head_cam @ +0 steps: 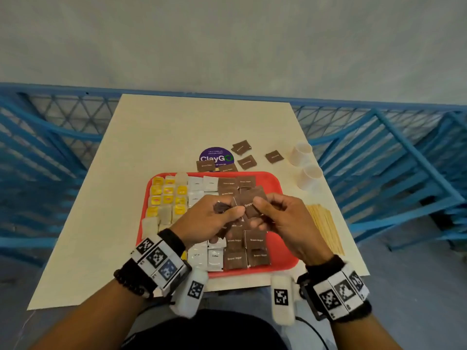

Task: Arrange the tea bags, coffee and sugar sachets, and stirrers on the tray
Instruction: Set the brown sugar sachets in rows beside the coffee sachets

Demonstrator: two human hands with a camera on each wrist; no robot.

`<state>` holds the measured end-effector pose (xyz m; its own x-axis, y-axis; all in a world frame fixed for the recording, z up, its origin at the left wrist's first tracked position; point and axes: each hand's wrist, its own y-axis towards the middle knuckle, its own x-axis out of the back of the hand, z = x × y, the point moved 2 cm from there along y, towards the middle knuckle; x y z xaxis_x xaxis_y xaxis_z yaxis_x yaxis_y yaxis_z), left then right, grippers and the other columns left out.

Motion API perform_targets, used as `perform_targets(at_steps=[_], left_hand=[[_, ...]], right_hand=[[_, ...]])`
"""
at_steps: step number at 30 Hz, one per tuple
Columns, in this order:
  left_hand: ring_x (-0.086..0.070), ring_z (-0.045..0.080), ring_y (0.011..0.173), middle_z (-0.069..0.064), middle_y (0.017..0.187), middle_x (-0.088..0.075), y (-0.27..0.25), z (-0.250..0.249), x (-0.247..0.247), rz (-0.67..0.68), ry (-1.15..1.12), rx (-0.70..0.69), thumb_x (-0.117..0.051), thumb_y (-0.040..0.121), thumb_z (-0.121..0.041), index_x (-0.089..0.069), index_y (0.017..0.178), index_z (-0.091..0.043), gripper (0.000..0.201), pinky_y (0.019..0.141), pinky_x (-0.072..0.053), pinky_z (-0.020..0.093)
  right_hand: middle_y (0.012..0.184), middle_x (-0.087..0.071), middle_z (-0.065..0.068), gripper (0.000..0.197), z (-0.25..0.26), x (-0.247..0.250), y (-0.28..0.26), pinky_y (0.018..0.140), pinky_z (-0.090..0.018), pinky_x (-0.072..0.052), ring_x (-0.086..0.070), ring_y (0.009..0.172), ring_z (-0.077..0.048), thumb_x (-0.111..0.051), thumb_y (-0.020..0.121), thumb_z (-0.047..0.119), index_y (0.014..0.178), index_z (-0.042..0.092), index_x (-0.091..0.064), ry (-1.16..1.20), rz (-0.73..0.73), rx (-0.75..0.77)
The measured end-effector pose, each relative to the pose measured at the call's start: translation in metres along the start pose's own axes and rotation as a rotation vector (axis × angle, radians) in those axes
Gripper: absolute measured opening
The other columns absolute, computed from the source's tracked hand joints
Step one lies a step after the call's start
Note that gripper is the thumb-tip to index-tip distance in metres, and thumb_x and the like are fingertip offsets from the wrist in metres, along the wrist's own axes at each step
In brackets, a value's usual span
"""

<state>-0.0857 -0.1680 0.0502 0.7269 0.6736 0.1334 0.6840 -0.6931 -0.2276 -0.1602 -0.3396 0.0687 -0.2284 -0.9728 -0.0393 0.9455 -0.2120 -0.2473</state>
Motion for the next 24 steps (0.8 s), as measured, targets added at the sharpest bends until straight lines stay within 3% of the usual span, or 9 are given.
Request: perform_targets(at_steps=[3,9,13,17,19,22,24], left_hand=[[-0.061,0.024,0.059,0.008,0.063,-0.06,0.0,-0.002,0.002,0.046,-0.083,0.034,-0.06,0.098,-0.029,-0.068,0.082,-0.014,0.023,0.045,-0.034,0.023],[-0.057,0.024,0.054,0.018,0.069,-0.059,-0.003,-0.002,0.014,0.157,-0.235,0.075,-0.066,0.092,-0.03,-0.068,0.076,-0.013,0.024,0.042,-0.031,0.021],[-0.053,0.024,0.052,0.023,0.07,-0.059,-0.005,0.002,0.02,0.266,-0.209,0.096,-0.064,0.09,-0.032,-0.059,0.087,0.01,0.042,0.04,-0.032,0.021],[-0.054,0.026,0.058,0.035,0.075,-0.054,-0.006,0.01,0.025,0.252,-0.193,0.082,-0.067,0.09,-0.036,-0.056,0.091,0.012,0.05,0.04,-0.034,0.02],[-0.055,0.026,0.057,0.04,0.079,-0.055,-0.007,0.016,0.024,0.26,-0.177,0.079,-0.067,0.091,-0.037,-0.057,0.091,0.01,0.048,0.04,-0.036,0.02],[-0.053,0.017,0.047,0.019,0.064,-0.061,-0.008,0.025,0.018,0.294,-0.128,0.127,-0.06,0.097,-0.03,-0.059,0.085,0.002,0.034,0.039,-0.035,0.02],[-0.053,0.016,0.046,0.013,0.063,-0.061,-0.009,0.033,0.015,0.314,-0.129,0.156,-0.059,0.098,-0.029,-0.061,0.086,-0.004,0.027,0.039,-0.035,0.02]], right_hand=[[0.074,-0.074,-0.009,0.014,0.004,0.007,0.0,0.054,-0.019,-0.051,-0.066,0.06,-0.016,-0.073,0.085,0.023,0.083,0.009,-0.074,-0.071,-0.036,0.02],[0.058,-0.063,-0.007,0.031,0.007,0.01,-0.008,0.05,-0.022,-0.044,-0.052,0.051,-0.016,-0.079,0.075,0.033,0.066,0.006,-0.065,-0.138,-0.061,0.093],[0.062,-0.06,-0.002,0.025,0.009,0.002,-0.008,0.052,-0.02,-0.041,-0.049,0.054,-0.011,-0.074,0.079,0.034,0.076,0.01,-0.07,-0.126,0.014,0.138],[0.065,-0.065,-0.004,0.026,-0.003,0.004,-0.003,0.053,-0.021,-0.042,-0.049,0.054,-0.011,-0.078,0.077,0.033,0.076,0.008,-0.072,-0.081,-0.102,0.165],[0.073,-0.069,-0.004,0.023,-0.013,0.004,-0.004,0.053,-0.02,-0.043,-0.052,0.057,-0.01,-0.077,0.078,0.034,0.085,0.012,-0.075,-0.084,-0.044,0.081],[0.073,-0.069,0.0,0.005,-0.035,-0.001,-0.005,0.051,-0.016,-0.043,-0.053,0.055,-0.006,-0.076,0.084,0.018,0.087,0.014,-0.076,-0.106,0.05,-0.035],[0.077,-0.069,0.001,0.009,-0.047,0.001,-0.002,0.052,-0.015,-0.043,-0.055,0.057,-0.006,-0.076,0.083,0.02,0.091,0.016,-0.075,-0.096,0.032,-0.084]])
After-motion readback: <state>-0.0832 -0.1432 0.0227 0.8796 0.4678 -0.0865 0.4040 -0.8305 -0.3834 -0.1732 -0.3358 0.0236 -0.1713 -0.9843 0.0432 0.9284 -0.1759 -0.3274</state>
